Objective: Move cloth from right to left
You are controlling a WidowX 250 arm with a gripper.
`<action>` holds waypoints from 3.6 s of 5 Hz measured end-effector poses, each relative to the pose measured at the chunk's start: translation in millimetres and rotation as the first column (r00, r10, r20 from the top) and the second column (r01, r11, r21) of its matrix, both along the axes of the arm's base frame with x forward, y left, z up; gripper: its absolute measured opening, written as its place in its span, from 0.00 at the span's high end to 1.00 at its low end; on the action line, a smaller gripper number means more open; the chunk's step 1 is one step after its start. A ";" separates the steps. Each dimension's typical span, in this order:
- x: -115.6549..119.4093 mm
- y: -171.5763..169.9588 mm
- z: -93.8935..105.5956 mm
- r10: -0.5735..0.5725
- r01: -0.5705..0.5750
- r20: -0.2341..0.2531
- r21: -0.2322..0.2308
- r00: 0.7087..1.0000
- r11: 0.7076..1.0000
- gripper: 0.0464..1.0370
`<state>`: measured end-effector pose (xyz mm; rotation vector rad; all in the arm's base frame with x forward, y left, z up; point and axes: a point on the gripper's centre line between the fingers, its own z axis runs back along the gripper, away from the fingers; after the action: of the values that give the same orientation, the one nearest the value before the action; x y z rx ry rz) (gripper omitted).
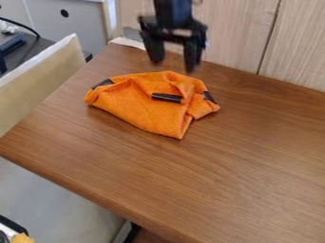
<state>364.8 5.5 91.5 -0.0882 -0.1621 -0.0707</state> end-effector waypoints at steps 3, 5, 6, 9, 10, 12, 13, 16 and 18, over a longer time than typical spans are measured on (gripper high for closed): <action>11.2 -12.0 -46.5 -0.066 0.068 -0.062 0.035 0.996 0.997 0.04; 11.7 -12.2 -58.5 -0.078 0.083 -0.102 0.042 0.992 0.996 0.34; 12.3 -10.8 -59.1 -0.074 0.079 -0.104 0.050 0.992 0.996 0.65; 12.7 -10.3 -59.1 -0.065 0.072 -0.102 0.064 0.993 0.995 0.99; 10.7 -10.7 -57.5 -0.065 0.072 -0.113 0.060 0.992 0.996 0.99; 2.0 -13.7 0.1 -0.054 0.053 0.011 0.048 0.998 0.997 0.99; -17.9 -21.6 20.0 -0.053 0.051 0.045 0.027 0.998 0.998 0.99; -102.0 -37.0 2.3 -0.055 0.055 -0.014 0.008 0.998 0.998 0.99; -137.9 -42.7 -37.5 -0.075 0.076 -0.134 0.000 0.988 0.997 0.99</action>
<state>226.8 -37.2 54.0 -0.0939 -0.0239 -0.1406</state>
